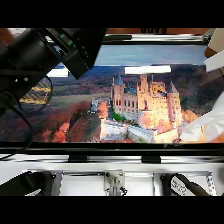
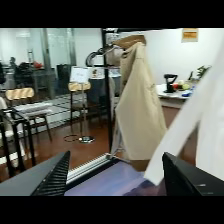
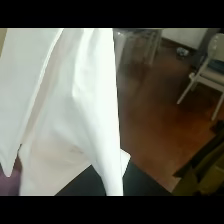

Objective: Fold the shirts.

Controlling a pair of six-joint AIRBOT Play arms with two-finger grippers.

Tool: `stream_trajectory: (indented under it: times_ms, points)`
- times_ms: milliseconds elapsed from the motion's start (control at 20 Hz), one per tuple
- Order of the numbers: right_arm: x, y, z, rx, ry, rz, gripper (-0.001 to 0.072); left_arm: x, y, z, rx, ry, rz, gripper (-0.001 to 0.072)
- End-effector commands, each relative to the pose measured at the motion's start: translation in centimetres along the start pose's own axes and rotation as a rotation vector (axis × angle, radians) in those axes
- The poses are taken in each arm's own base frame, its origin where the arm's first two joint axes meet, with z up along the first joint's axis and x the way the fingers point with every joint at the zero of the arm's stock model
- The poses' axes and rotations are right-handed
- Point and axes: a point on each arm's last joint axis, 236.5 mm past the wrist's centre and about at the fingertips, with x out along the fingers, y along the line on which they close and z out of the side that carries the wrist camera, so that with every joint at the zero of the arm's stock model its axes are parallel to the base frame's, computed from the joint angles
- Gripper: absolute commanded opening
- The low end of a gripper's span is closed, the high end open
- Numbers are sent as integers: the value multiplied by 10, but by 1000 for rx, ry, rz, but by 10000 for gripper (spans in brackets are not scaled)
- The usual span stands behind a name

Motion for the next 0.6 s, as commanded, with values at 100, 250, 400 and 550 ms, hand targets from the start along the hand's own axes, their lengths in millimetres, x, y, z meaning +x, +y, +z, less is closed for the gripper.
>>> stream_trajectory:
  times_ms: [100, 250, 400, 550]
  points:
    - [39, -86, -15, 110, 17, -144, 47, -6, 57, -3, 39, 14, 127, 685]
    - [51, -112, -19, 132, 14, -166, 46, -11, 86, -3, 25, 15, 193, 684]
    - [62, -123, -26, 126, 24, -163, 46, -15, 101, -6, -24, 23, 226, 685]
    - [72, -127, -23, 131, -4, -164, 46, -16, 99, -24, -32, 99, 212, 684]
